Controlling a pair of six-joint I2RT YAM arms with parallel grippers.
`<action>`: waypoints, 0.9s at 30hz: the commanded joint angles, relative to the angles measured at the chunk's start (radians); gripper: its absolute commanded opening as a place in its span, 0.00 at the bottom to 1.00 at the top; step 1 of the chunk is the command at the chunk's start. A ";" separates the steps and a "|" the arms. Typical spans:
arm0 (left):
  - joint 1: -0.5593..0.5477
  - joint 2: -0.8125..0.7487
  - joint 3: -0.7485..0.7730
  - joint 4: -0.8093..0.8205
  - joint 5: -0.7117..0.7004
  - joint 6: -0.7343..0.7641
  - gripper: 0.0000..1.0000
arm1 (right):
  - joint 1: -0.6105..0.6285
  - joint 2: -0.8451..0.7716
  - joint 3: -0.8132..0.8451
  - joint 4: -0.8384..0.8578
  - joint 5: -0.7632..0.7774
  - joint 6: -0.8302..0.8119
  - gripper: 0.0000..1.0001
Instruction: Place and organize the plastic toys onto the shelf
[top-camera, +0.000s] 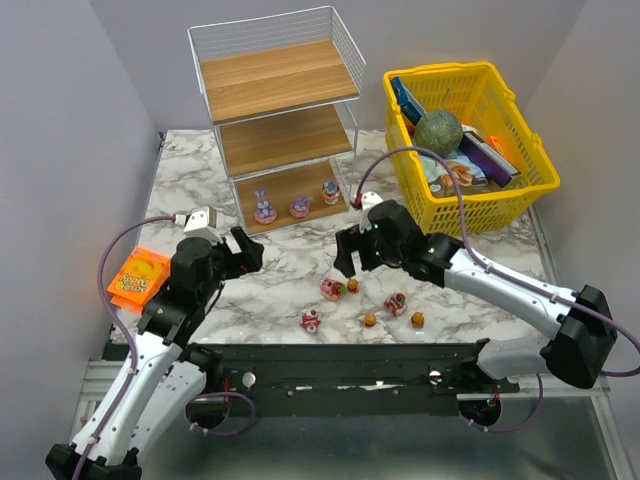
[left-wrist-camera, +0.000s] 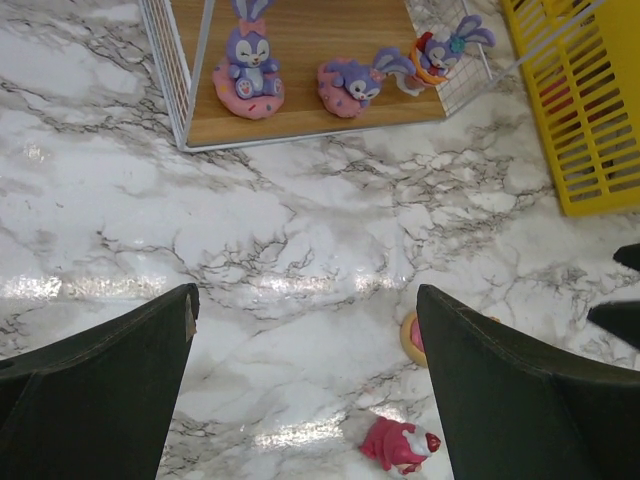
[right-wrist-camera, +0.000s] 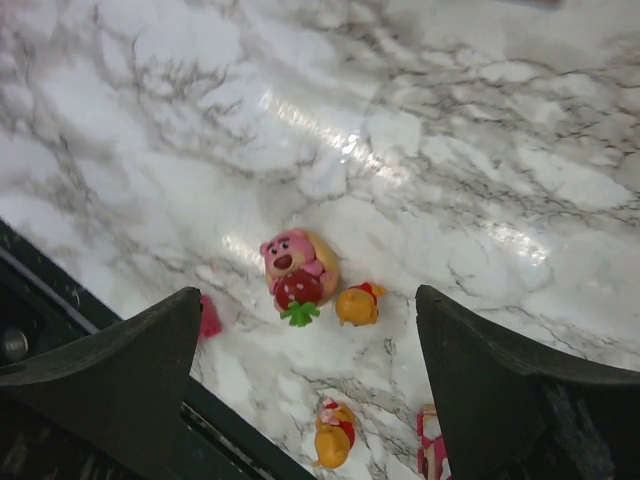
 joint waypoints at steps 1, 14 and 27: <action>-0.004 0.025 0.006 0.061 0.045 0.016 0.99 | 0.012 -0.049 -0.131 0.067 -0.259 -0.157 0.92; -0.004 0.051 -0.023 0.101 0.056 0.026 0.99 | 0.019 0.044 -0.221 0.275 -0.368 -0.172 0.77; -0.004 0.039 -0.034 0.094 0.050 0.033 0.99 | 0.018 0.196 -0.213 0.331 -0.382 -0.200 0.72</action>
